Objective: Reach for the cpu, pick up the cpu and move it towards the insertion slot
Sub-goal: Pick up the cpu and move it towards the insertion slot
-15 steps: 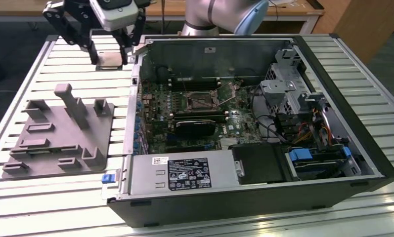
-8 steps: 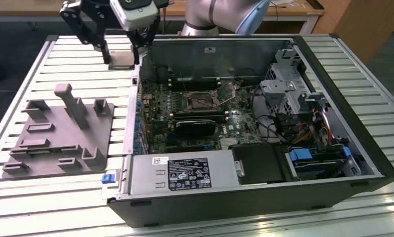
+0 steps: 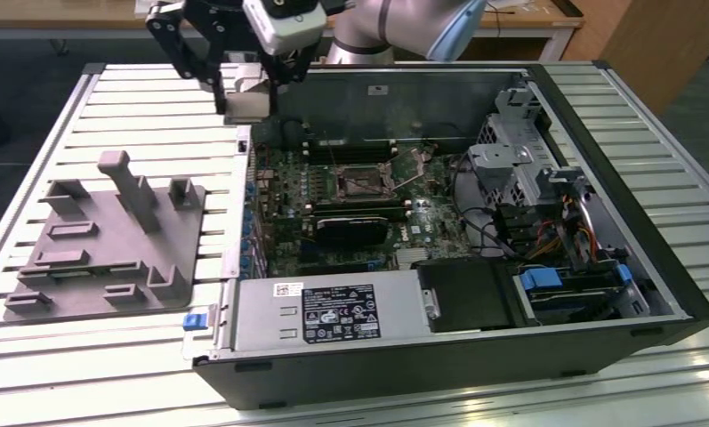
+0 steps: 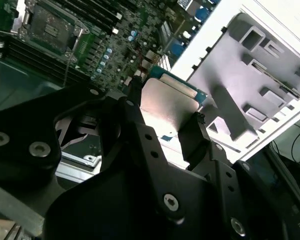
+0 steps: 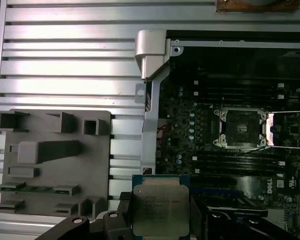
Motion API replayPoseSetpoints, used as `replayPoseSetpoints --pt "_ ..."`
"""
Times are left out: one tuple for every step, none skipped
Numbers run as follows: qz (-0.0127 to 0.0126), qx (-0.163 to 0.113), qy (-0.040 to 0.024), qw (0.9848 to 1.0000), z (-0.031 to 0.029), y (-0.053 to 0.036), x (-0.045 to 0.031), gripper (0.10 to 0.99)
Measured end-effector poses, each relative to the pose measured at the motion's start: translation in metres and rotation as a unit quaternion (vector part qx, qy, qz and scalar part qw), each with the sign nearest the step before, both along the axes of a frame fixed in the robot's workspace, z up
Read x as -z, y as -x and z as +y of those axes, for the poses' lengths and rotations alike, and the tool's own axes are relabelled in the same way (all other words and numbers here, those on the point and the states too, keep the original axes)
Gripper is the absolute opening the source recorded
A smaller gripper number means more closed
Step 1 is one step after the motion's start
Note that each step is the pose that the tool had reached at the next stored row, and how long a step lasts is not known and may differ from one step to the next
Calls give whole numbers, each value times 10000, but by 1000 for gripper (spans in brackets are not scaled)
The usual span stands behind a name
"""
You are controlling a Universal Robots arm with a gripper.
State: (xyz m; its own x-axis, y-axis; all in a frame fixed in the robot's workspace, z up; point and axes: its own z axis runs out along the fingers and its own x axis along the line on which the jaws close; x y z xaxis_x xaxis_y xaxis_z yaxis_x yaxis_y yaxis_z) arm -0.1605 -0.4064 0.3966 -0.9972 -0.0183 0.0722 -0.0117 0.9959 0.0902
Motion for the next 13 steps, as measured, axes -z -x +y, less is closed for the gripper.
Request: replayPoseSetpoints --pt "4 -1 0 10000 0 -40 0 541" --pt "8 0 0 10000 0 -85 0 541" --pt "11 0 0 10000 0 -128 0 541" --pt "14 0 0 10000 0 -173 0 541" --pt "18 -1 0 10000 0 -218 0 541" --pt "21 0 0 10000 0 -261 0 541" --pt "24 0 0 10000 0 -309 0 541" --pt "27 -1 0 10000 0 -354 0 541" --pt "31 0 0 10000 0 -399 0 541" --pt "35 0 1 10000 0 -445 -1 541" --pt "39 0 0 10000 0 -490 0 541" --pt "44 -1 0 10000 0 -535 0 541" --pt "49 0 0 10000 0 -580 0 541"
